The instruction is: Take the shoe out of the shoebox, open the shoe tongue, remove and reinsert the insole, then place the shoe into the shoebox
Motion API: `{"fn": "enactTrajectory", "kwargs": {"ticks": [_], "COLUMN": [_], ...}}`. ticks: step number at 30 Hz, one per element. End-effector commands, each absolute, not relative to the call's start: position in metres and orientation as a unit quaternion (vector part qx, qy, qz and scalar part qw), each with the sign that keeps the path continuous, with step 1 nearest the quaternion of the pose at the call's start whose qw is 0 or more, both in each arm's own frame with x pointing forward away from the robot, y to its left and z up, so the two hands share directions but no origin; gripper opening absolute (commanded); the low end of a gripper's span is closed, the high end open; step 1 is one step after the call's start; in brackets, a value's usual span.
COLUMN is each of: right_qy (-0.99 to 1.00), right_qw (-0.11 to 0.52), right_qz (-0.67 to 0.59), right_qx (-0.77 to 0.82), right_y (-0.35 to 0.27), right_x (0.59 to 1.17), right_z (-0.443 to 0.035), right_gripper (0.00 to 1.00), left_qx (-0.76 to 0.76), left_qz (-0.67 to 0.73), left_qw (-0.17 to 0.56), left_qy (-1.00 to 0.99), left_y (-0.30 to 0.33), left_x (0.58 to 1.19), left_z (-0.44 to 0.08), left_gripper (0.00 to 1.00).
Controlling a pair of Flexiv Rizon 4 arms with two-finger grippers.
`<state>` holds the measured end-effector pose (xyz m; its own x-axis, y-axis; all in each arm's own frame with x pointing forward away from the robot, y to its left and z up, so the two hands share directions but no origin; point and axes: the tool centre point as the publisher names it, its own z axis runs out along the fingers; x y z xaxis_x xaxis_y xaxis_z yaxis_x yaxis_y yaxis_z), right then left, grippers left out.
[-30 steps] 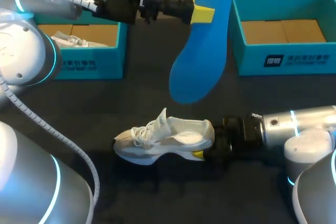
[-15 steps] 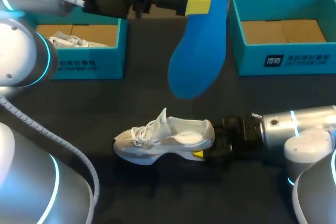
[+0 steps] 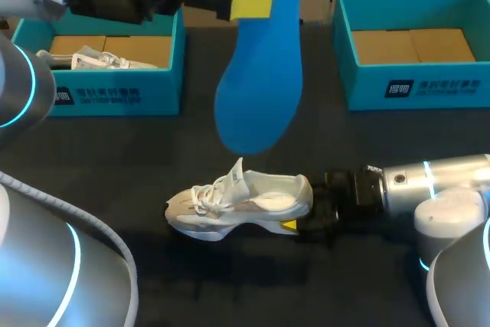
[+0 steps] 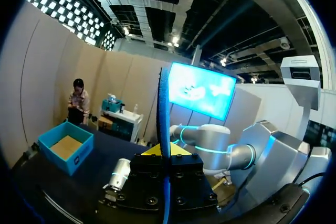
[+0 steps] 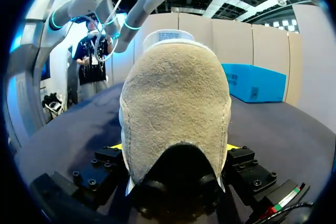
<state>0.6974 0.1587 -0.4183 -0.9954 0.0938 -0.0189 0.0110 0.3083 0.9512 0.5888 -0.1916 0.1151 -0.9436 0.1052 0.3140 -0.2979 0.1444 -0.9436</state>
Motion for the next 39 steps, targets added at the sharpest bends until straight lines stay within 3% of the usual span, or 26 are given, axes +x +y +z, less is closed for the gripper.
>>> {"fn": "enactTrajectory", "kwargs": {"ticks": [1,34,36,38,39], "right_qy": [0.809,0.812,0.812,0.810,0.812], "right_qw": [0.035,0.027,0.024,0.027,0.029], "right_qz": [0.585,0.582,0.583,0.585,0.583], "right_qx": [0.033,0.027,0.024,0.019,0.017], "right_y": [0.160,0.160,0.160,0.160,0.160], "right_x": [0.697,0.697,0.696,0.695,0.695], "right_z": [-0.417,-0.420,-0.421,-0.419,-0.418], "right_gripper": [0.00,0.00,0.40,1.00,1.00], "left_qx": [0.064,0.084,0.084,0.084,0.084], "left_qz": [0.650,0.658,0.658,0.658,0.658], "left_qw": [0.150,0.147,0.147,0.147,0.147], "left_qy": [-0.742,-0.734,-0.734,-0.734,-0.734], "left_y": [-0.183,-0.171,-0.171,-0.171,-0.171], "left_x": [0.585,0.566,0.566,0.566,0.566], "left_z": [0.122,0.137,0.137,0.137,0.137], "left_gripper": [0.00,0.00,0.00,0.00,0.00]}}
